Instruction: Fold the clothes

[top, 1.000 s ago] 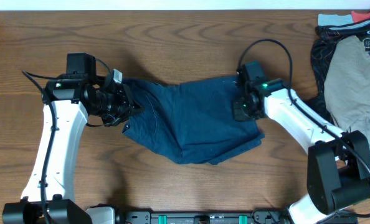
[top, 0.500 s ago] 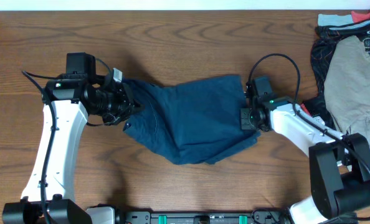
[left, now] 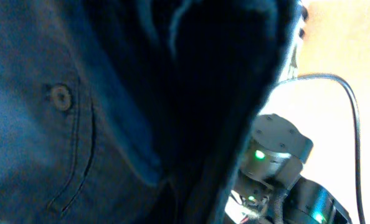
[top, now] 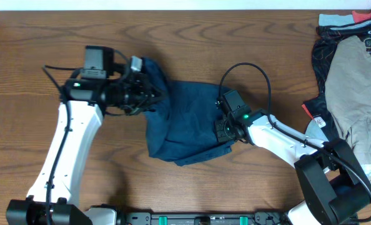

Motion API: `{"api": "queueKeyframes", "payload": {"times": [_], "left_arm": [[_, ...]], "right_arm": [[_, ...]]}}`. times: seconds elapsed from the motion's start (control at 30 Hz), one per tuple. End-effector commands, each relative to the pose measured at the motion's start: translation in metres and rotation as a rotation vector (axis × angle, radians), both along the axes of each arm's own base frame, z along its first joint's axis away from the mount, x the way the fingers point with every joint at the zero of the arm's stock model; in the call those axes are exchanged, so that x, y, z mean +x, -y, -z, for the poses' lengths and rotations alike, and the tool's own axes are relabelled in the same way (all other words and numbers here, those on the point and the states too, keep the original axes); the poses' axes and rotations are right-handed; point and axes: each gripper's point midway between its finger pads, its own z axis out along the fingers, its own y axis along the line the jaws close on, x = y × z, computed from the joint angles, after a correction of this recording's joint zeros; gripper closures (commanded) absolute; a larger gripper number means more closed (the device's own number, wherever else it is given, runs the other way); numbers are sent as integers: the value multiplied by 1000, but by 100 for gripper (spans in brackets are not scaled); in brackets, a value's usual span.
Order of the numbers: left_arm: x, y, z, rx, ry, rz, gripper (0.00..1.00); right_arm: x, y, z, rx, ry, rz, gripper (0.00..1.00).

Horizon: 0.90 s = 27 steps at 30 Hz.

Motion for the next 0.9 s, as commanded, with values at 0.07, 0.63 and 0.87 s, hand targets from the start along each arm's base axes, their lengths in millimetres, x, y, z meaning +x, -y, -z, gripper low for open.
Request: {"api": "queueKeyframes", "payload": {"times": [0.07, 0.63, 0.87], "left_arm": [[-6, 39, -16, -22, 18, 37, 94], [-30, 99, 19, 182, 56, 114, 94], [-36, 107, 23, 200, 63, 144, 69]], "right_arm": [[-40, 5, 32, -21, -158, -10, 91], [-46, 0, 31, -8, -175, -28, 93], [-52, 35, 28, -136, -223, 30, 71]]}}
